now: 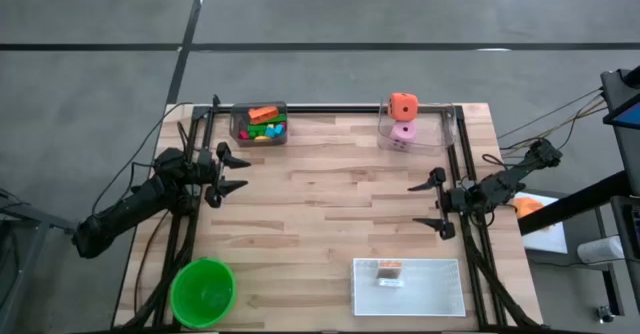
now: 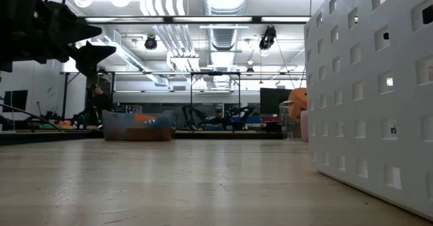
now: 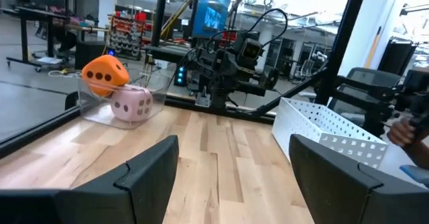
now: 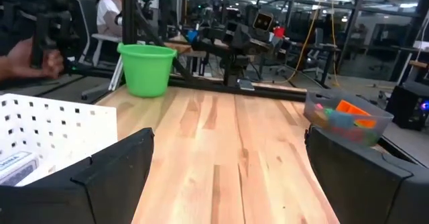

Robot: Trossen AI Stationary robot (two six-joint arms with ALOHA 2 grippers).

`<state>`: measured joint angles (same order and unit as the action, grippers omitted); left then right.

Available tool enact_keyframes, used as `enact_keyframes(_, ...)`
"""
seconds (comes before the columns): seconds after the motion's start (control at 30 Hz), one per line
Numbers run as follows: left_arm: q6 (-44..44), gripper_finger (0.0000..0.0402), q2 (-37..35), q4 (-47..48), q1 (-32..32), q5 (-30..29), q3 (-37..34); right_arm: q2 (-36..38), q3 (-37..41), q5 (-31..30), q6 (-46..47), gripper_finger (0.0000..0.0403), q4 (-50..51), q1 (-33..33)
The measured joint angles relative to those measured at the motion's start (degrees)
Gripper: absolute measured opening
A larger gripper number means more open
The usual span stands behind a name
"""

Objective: Pick & Place Toys
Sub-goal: Return to Home Position

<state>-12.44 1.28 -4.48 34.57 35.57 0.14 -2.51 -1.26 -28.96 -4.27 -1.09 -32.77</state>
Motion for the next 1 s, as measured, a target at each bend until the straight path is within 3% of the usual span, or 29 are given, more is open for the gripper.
enact_keyframes(1.0, 0.10, 0.0285, 0.07, 0.01, 0.00, -0.03, -0.06, -0.39, -0.31, -0.12, -0.02, 0.0383, -0.77, -0.02)
